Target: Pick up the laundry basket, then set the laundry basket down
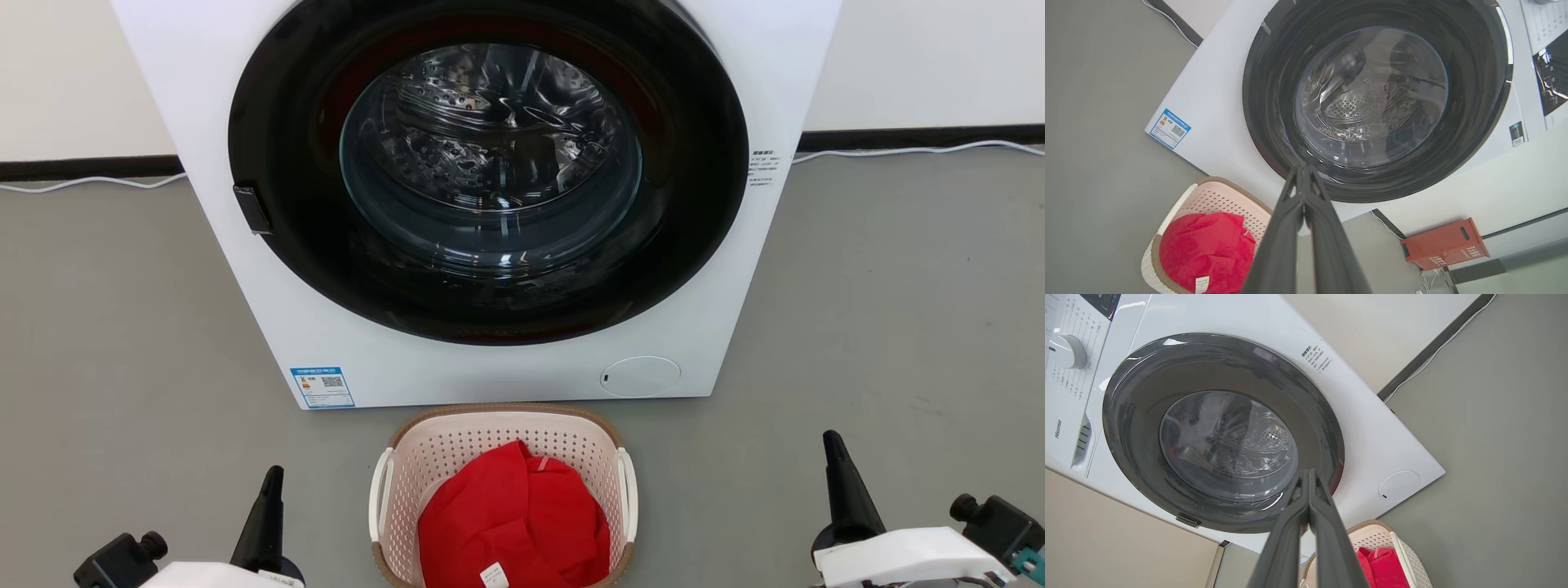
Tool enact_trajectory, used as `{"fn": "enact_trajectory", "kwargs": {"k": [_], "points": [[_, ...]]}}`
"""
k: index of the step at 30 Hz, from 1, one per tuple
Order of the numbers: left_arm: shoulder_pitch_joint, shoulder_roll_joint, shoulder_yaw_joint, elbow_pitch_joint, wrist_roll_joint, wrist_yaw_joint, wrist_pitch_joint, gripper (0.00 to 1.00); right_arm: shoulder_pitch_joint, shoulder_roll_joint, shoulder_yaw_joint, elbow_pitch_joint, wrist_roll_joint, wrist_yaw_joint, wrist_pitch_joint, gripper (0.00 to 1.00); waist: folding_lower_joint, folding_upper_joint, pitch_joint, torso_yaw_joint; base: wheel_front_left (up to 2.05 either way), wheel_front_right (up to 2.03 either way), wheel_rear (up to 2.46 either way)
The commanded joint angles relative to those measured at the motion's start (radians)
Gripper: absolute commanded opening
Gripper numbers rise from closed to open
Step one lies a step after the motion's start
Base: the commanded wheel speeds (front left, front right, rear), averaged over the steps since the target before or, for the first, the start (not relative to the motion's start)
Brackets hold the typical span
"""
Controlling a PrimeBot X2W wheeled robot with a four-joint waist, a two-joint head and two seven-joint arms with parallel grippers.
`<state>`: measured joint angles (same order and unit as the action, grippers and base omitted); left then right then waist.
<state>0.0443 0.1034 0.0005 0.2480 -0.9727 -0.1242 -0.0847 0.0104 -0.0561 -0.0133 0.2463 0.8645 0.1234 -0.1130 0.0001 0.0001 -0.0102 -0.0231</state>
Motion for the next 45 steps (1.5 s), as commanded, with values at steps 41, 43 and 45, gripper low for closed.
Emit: {"fn": "enact_trajectory", "kwargs": {"k": [41,43,45], "points": [[-0.115,-0.028,0.078,-0.010,-0.388,-0.005,0.121,0.00,-0.089,-0.015,-0.041,-0.010,0.470,0.006,0.125,0.00,0.0000,-0.0001,0.008,0.014,0.00,0.00,0.00],[-0.118,-0.030,0.080,-0.010,-0.407,-0.005,0.127,0.00,-0.091,-0.015,-0.043,-0.009,0.492,0.006,0.131,0.00,0.0000,-0.0001,0.008,0.015,0.00,0.00,0.00],[-0.121,-0.032,0.083,-0.009,-0.426,-0.005,0.132,0.00,-0.093,-0.015,-0.046,-0.009,0.515,0.006,0.137,0.00,0.0000,-0.0001,0.009,0.015,0.00,0.00,0.00]]}}
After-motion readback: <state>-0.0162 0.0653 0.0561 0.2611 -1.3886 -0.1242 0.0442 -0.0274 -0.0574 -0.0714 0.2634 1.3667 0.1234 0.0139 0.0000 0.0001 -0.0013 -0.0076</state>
